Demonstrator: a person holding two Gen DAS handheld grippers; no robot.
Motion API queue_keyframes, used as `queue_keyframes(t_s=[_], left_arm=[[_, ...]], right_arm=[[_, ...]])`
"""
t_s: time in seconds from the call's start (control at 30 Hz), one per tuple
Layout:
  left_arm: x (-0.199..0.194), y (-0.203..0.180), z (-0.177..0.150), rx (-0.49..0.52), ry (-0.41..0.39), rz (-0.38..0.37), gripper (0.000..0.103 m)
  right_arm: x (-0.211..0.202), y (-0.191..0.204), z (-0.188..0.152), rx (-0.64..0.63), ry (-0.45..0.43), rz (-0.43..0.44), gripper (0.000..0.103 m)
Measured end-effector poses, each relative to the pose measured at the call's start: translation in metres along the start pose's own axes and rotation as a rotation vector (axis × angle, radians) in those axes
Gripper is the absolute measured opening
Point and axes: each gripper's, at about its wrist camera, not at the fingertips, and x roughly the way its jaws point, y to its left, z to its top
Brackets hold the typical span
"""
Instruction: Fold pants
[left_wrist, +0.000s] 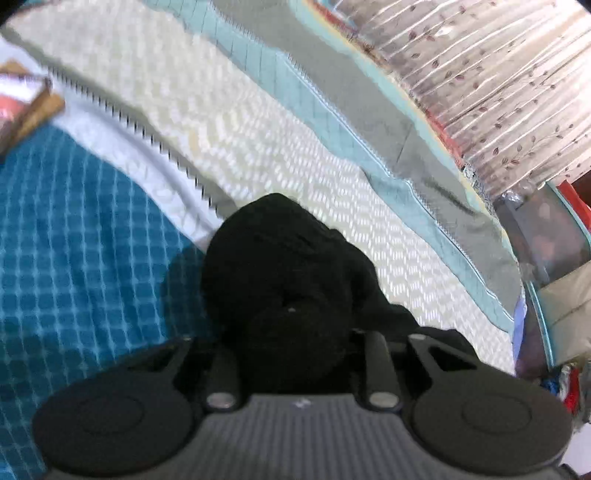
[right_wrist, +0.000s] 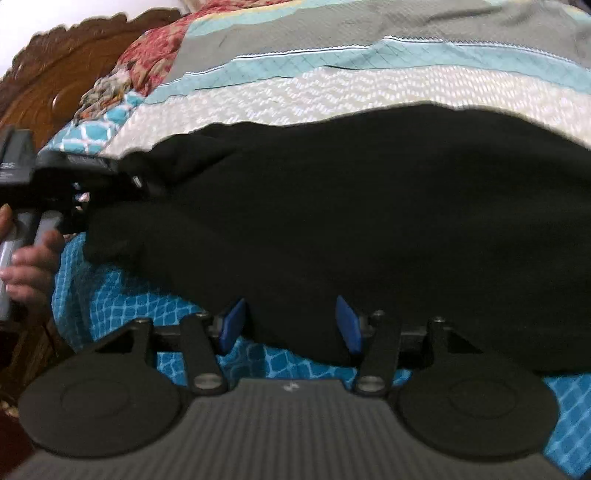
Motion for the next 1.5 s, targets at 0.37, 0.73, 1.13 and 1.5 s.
queue_keyframes(t_s=[0.37,0.73,1.13,1.5], left_arm=[[-0.075,0.021,-0.005,0.140,-0.009,0.000,0.072],[0.069,-0.027,0.070,0.439,0.226,0.039,0.068],[0.072,-0.005,0.085,0.280,0.005,0.344,0.050],[-0.030,-0.050,0.065,0.355,-0.183,0.318,0.077]], right_arm=[[-0.014,0.019,-0.022,0.134,-0.044,0.081,0.057],[-0.027,0.041,-0.031,0.202,-0.065,0.107,0.057],[-0.030,0.058,-0.037,0.237,-0.078,0.071,0.057],[-0.081,0.024,-0.045,0.332,-0.215,-0.024,0.057]])
